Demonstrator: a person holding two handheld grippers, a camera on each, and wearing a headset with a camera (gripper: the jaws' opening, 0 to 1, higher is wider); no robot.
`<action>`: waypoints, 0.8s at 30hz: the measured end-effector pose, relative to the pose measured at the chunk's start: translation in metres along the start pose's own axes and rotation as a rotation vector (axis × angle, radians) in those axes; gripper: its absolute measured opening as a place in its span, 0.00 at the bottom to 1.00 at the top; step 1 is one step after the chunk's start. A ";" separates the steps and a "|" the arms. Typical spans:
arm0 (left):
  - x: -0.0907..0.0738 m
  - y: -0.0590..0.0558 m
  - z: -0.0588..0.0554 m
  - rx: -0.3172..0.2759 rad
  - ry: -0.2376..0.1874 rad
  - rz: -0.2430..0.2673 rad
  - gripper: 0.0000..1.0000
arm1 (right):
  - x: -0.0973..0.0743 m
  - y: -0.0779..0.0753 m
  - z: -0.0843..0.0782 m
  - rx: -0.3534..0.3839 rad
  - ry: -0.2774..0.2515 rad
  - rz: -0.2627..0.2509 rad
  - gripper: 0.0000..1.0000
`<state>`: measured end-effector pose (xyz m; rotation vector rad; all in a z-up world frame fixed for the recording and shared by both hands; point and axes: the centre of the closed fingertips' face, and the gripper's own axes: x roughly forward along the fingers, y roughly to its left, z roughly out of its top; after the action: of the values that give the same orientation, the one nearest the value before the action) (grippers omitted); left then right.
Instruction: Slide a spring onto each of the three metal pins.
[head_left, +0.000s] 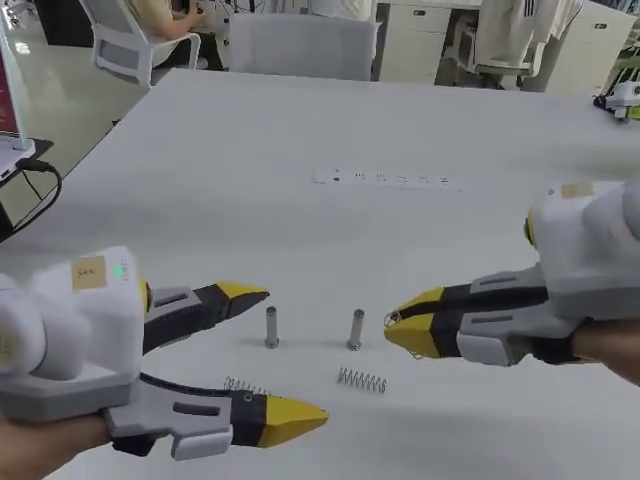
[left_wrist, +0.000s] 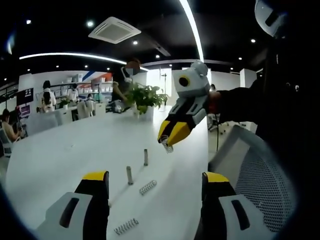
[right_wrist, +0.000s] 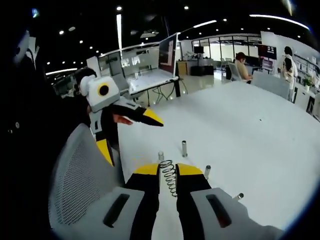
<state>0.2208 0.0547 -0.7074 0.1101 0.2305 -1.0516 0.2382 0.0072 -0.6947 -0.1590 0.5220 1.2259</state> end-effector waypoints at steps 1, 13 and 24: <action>0.001 -0.001 0.006 -0.012 -0.023 -0.004 0.71 | 0.001 0.003 0.007 0.013 -0.025 0.014 0.10; 0.007 -0.010 0.035 -0.034 -0.097 -0.053 0.57 | -0.001 0.034 0.069 0.120 -0.234 0.153 0.10; 0.012 -0.015 0.061 -0.097 -0.190 -0.092 0.37 | 0.003 0.050 0.076 0.144 -0.264 0.217 0.10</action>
<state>0.2216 0.0244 -0.6507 -0.0887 0.1148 -1.1326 0.2146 0.0565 -0.6215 0.1846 0.4022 1.3904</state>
